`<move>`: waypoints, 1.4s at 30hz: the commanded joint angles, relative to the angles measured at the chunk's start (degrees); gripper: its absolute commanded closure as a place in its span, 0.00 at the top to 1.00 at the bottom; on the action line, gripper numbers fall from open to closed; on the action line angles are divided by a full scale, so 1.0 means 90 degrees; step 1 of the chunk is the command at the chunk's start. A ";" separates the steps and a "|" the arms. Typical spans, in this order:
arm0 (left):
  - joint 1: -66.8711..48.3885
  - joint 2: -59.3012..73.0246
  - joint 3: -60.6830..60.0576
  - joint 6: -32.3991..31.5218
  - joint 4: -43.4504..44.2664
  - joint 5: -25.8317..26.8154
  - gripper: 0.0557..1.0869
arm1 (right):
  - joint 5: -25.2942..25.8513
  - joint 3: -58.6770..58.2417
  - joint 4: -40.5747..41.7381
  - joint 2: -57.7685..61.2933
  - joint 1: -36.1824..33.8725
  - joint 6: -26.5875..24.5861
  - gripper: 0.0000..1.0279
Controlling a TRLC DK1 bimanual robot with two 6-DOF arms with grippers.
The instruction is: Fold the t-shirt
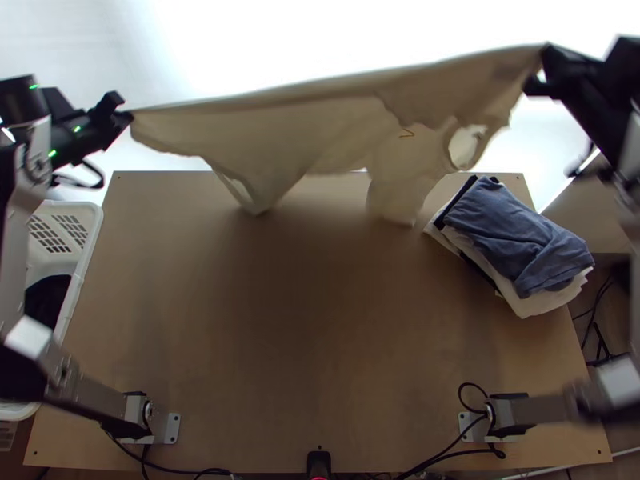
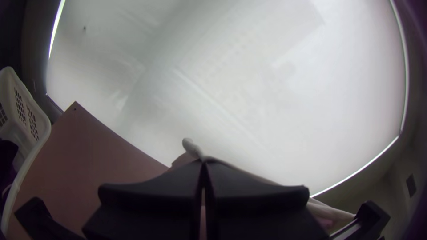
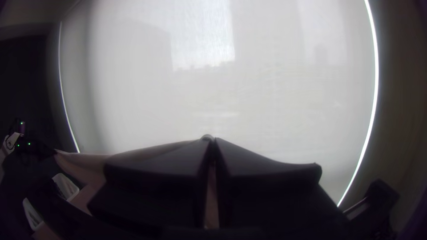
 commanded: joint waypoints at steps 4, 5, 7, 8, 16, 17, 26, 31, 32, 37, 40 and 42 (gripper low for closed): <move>0.0544 -0.3993 -0.2018 0.0219 -0.0911 0.1677 0.03 | -0.0300 -0.2078 -0.1907 -0.3743 -0.0025 -0.0176 0.03; 0.0622 -0.4423 -0.2213 0.0229 -0.0930 0.1707 0.03 | -0.0290 -0.2088 -0.2180 -0.4017 -0.0054 -0.0303 0.03; 0.0632 -0.5175 -0.2535 0.0229 -0.0969 0.1707 0.03 | -0.0280 -0.2098 -0.2727 -0.4466 -0.0064 -0.0508 0.03; 0.0632 -0.5468 -0.2623 0.0229 -0.1038 0.1707 0.03 | -0.0270 -0.2107 -0.2991 -0.4642 -0.0064 -0.0645 0.03; 0.0417 -0.6356 -0.2965 -0.0006 -0.1575 0.1746 0.03 | -0.0026 -0.2264 -0.3655 -0.5315 -0.0054 -0.0489 0.03; 0.0378 -0.6337 -0.2945 -0.0006 -0.1614 0.1746 0.03 | -0.0036 -0.2264 -0.3655 -0.5306 -0.0044 -0.0459 0.03; 0.0143 -0.5302 -0.2164 0.0004 -0.1565 0.1746 0.03 | -0.0036 -0.1990 -0.3020 -0.4720 0.0288 0.0068 0.03; 0.0134 -0.4511 -0.2740 0.0121 -0.1165 0.1814 0.03 | -0.0104 -0.2996 -0.2395 -0.4134 0.0542 0.0185 0.03; 0.0104 -0.4325 -0.3014 0.0170 -0.1028 0.1882 0.03 | -0.0202 -0.3269 -0.2220 -0.3919 0.0542 0.0185 0.03; -0.0208 -0.3319 -0.4166 0.0405 -0.0032 0.1668 0.03 | -0.0632 -0.4412 -0.1546 -0.2835 0.0493 0.0478 0.03; -0.0579 -0.2723 -0.4605 0.0444 0.0779 0.1082 0.03 | -0.0856 -0.5144 -0.0589 -0.2454 0.0629 0.0683 0.03; -0.0716 -0.2245 -0.4654 0.0551 0.1062 0.1013 0.03 | -0.0866 -0.5262 -0.0286 -0.2015 0.0698 0.0693 0.03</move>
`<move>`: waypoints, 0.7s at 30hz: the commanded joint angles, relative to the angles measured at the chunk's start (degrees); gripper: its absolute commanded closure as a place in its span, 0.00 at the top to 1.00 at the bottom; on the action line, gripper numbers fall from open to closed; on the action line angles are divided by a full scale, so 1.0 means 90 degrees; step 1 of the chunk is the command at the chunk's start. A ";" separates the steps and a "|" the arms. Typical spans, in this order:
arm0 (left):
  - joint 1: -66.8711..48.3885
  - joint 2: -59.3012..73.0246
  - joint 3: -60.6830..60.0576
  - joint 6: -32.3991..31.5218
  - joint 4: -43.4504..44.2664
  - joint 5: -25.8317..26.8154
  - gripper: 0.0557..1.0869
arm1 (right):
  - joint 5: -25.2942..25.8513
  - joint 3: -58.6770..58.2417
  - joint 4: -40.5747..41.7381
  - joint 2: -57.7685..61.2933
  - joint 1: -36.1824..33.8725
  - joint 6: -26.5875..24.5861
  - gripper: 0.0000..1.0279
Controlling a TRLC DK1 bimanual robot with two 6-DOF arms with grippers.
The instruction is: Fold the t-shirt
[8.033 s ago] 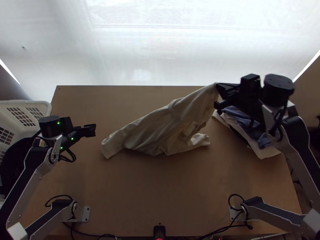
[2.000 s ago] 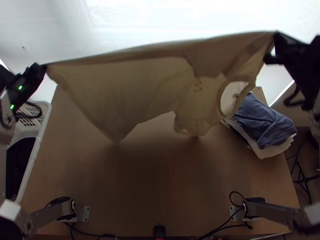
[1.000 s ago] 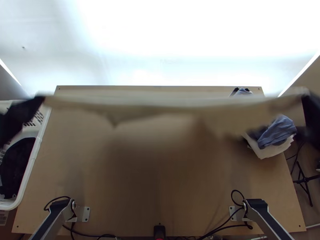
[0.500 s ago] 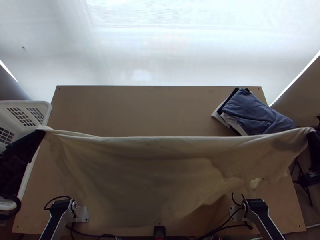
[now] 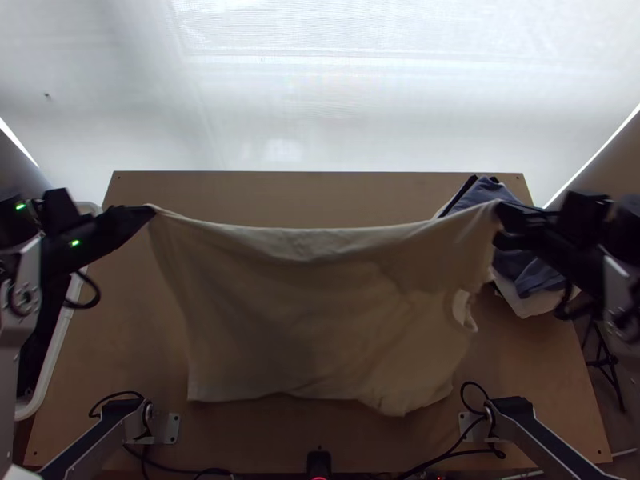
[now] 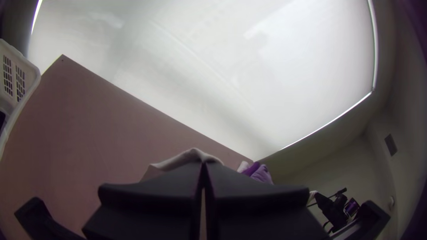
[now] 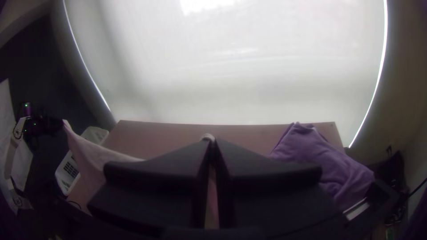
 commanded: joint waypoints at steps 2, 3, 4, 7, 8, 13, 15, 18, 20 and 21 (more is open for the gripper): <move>-0.0519 0.1789 -0.0649 0.0206 0.1367 -0.0609 0.03 | -0.0310 -0.0985 0.1411 0.1621 0.0178 0.0183 0.03; -0.0549 0.2053 -0.0512 0.0206 0.1415 -0.0639 0.03 | -0.0310 -0.0867 0.1547 0.1934 0.0168 0.0153 0.03; -0.0539 0.2316 -0.0346 0.0196 0.1474 -0.0658 0.03 | -0.0330 -0.0672 0.1547 0.2246 0.0149 0.0056 0.03; -0.0529 0.3195 0.0279 0.0206 0.1533 -0.0824 0.03 | -0.0369 0.0168 0.1577 0.3272 0.0071 -0.0081 0.03; -0.0519 0.3498 0.0513 0.0206 0.1552 -0.0863 0.03 | -0.0378 0.0480 0.1547 0.3594 0.0051 -0.0159 0.03; -0.0471 0.4758 0.1597 0.0216 0.1552 -0.1137 0.03 | -0.0388 0.1760 0.1371 0.4932 0.0061 -0.0354 0.03; -0.0471 0.5109 0.1890 0.0206 0.1552 -0.1156 0.03 | -0.0388 0.2101 0.1293 0.5313 0.0071 -0.0413 0.03; -0.0461 0.5598 0.2281 0.0099 0.1552 -0.1264 0.03 | -0.0378 0.2414 0.1293 0.5772 0.0061 -0.0442 0.03; -0.0461 0.5949 0.2544 0.0040 0.1523 -0.1508 0.03 | -0.0378 0.2590 0.1284 0.6026 0.0051 -0.0442 0.03; -0.0461 0.6105 0.2662 0.0050 0.1513 -0.1693 0.03 | -0.0378 0.2658 0.1293 0.6094 0.0051 -0.0442 0.03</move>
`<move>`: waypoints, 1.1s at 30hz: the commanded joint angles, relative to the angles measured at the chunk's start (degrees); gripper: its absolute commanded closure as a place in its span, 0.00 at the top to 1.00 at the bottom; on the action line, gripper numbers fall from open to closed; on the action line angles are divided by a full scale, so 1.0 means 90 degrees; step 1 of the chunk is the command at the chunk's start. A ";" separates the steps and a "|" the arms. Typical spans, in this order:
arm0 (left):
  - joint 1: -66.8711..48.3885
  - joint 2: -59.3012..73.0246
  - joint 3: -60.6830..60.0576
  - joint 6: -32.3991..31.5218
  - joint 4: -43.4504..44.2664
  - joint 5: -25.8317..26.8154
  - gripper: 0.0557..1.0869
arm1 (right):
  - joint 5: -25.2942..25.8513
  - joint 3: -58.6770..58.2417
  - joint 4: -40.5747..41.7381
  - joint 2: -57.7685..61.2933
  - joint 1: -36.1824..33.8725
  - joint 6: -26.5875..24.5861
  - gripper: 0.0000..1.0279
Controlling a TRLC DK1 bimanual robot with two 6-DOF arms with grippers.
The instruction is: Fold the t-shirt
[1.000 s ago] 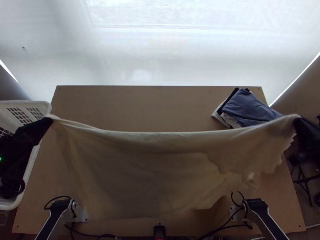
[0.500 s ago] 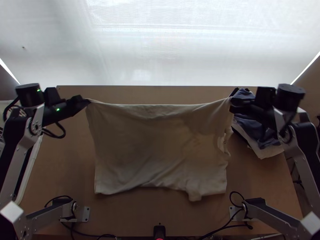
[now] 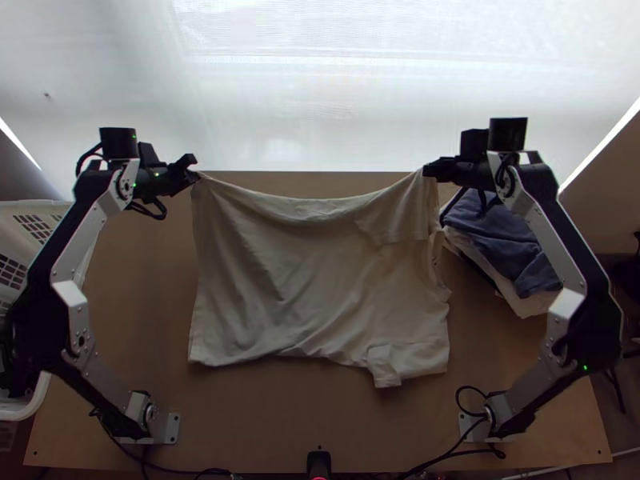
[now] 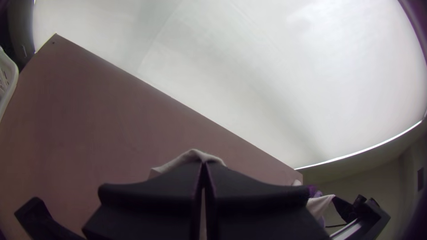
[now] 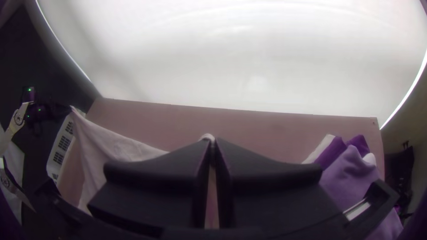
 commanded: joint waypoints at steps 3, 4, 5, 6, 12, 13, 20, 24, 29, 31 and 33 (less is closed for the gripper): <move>0.0015 0.1612 0.1248 -0.0142 -0.0024 -0.1060 0.03 | -0.0004 0.1027 -0.0033 0.1257 -0.0005 -0.0076 0.03; 0.0035 0.1759 0.1384 -0.0162 -0.0054 -0.1128 0.03 | -0.0004 0.1086 -0.0033 0.1296 -0.0005 -0.0076 0.03; 0.0054 0.1886 0.1521 -0.0181 -0.0122 -0.1187 0.03 | -0.0004 0.1144 -0.0033 0.1335 0.0015 -0.0076 0.03; 0.0084 0.1964 0.1599 -0.0210 -0.0141 -0.1197 0.04 | -0.0004 0.1193 -0.0033 0.1374 0.0025 -0.0076 0.03; 0.0064 0.1954 0.1589 -0.0250 -0.0317 -0.0914 0.37 | 0.0064 0.1242 -0.0111 0.1365 0.0181 -0.0027 0.56; 0.0064 0.1944 0.1589 -0.0240 -0.0454 -0.0845 0.39 | 0.0074 0.1252 -0.0277 0.1345 0.0220 -0.0027 0.74; 0.0054 0.1280 0.1453 0.0444 -0.1811 -0.0464 0.96 | -0.0112 0.0676 -0.1654 0.0202 0.0249 -0.0007 0.97; 0.0035 0.0050 0.0603 0.1167 -0.2114 -0.0279 0.96 | -0.0952 -0.0565 -0.3021 -0.0706 -0.0063 -0.0212 0.96; 0.0054 -0.1015 -0.0588 0.1684 -0.2173 -0.0220 0.96 | -0.0971 -0.2742 -0.3539 -0.2063 -0.0688 -0.0427 0.90; 0.0035 -0.1386 -0.0950 0.1928 -0.2309 -0.0210 0.95 | -0.0971 -0.3514 -0.3880 -0.2385 -0.1050 -0.0730 0.90; -0.0004 -0.1591 -0.1116 0.1967 -0.2348 -0.0171 0.95 | -0.0971 -0.3875 -0.4183 -0.2405 -0.1255 -0.1101 0.90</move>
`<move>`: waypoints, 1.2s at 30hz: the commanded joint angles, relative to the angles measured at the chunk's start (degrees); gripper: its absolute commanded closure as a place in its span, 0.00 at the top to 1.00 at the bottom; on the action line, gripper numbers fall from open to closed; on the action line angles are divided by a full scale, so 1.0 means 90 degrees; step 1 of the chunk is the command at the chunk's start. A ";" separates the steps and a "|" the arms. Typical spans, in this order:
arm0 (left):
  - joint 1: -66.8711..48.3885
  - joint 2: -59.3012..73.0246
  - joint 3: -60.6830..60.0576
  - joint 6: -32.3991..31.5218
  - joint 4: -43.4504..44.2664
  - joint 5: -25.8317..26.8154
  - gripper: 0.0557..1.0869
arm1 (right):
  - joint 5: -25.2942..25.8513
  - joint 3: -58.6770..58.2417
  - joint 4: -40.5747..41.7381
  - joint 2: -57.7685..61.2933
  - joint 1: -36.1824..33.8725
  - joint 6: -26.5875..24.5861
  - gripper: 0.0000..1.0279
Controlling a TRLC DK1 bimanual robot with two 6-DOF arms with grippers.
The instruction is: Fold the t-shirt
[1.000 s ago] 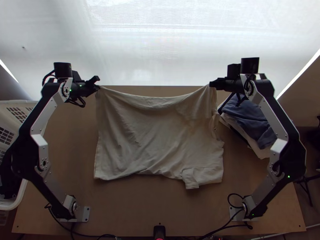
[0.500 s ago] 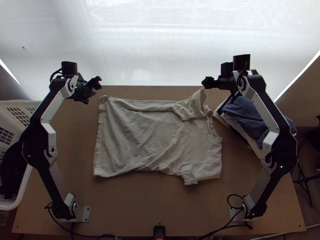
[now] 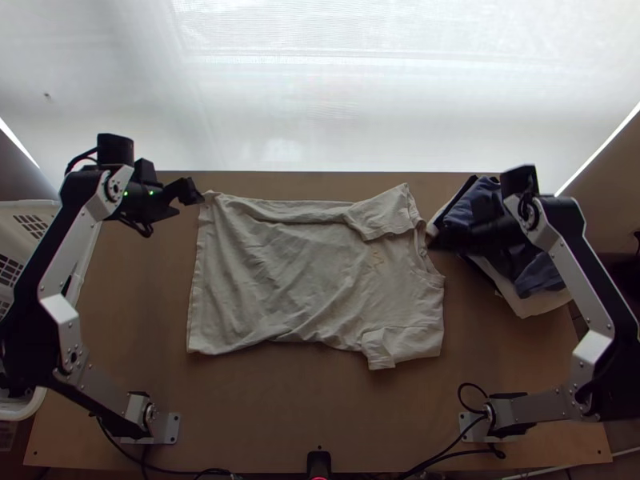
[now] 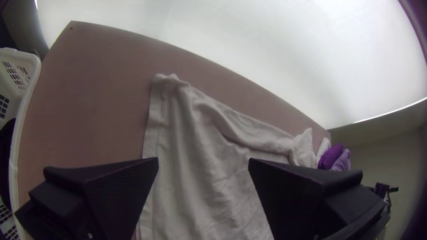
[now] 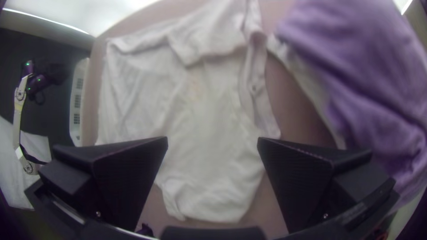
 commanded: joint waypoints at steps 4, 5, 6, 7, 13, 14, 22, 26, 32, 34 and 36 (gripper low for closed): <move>-0.0253 -0.1376 -0.1295 0.0359 -0.0299 0.0132 0.95 | -0.0155 -0.2874 -0.1043 -0.0928 -0.1184 -0.1018 0.90; -0.0341 -0.1396 -0.1295 0.0290 -0.0299 0.0132 0.95 | -0.0165 -0.3050 -0.0955 -0.0948 -0.1194 -0.1018 0.90; -0.0419 -0.1415 -0.1295 0.0154 -0.0299 0.0132 0.95 | -0.0165 -0.3216 -0.0857 -0.0987 -0.1155 -0.1018 0.90; -0.0488 -0.1444 -0.1295 0.0056 -0.0299 0.0123 0.95 | -0.0165 -0.3353 -0.0779 -0.1016 -0.1135 -0.1018 0.90; -0.0722 -0.1552 -0.1441 -0.0227 -0.0113 -0.0190 0.95 | -0.0165 -0.3939 -0.0369 -0.1348 -0.1028 -0.0988 0.90; -0.0732 -0.1571 -0.1461 -0.0247 -0.0094 -0.0200 0.95 | -0.0165 -0.3958 -0.0291 -0.1416 -0.1008 -0.1037 0.90; -0.0878 -0.1718 -0.1539 -0.0462 0.0004 -0.0297 0.95 | -0.0097 -0.4115 0.0197 -0.1416 -0.0432 -0.0940 0.80; -0.0849 -0.1747 -0.1568 -0.0452 0.0004 -0.0385 0.95 | -0.0048 -0.4144 0.0627 -0.1368 -0.0364 -0.0891 0.67; -0.0810 -0.1884 -0.1636 -0.0442 0.0004 -0.0385 0.95 | 0.0011 -0.4183 0.0959 -0.1162 -0.0354 -0.0881 0.61; -0.0781 -0.1923 -0.1646 -0.0423 0.0004 -0.0385 0.95 | 0.0011 -0.4212 0.1076 -0.1143 -0.0305 -0.0832 0.55; -0.0741 -0.1933 -0.1636 -0.0413 0.0004 -0.0395 0.95 | 0.0011 -0.4242 0.1105 -0.1094 -0.0159 -0.0822 0.55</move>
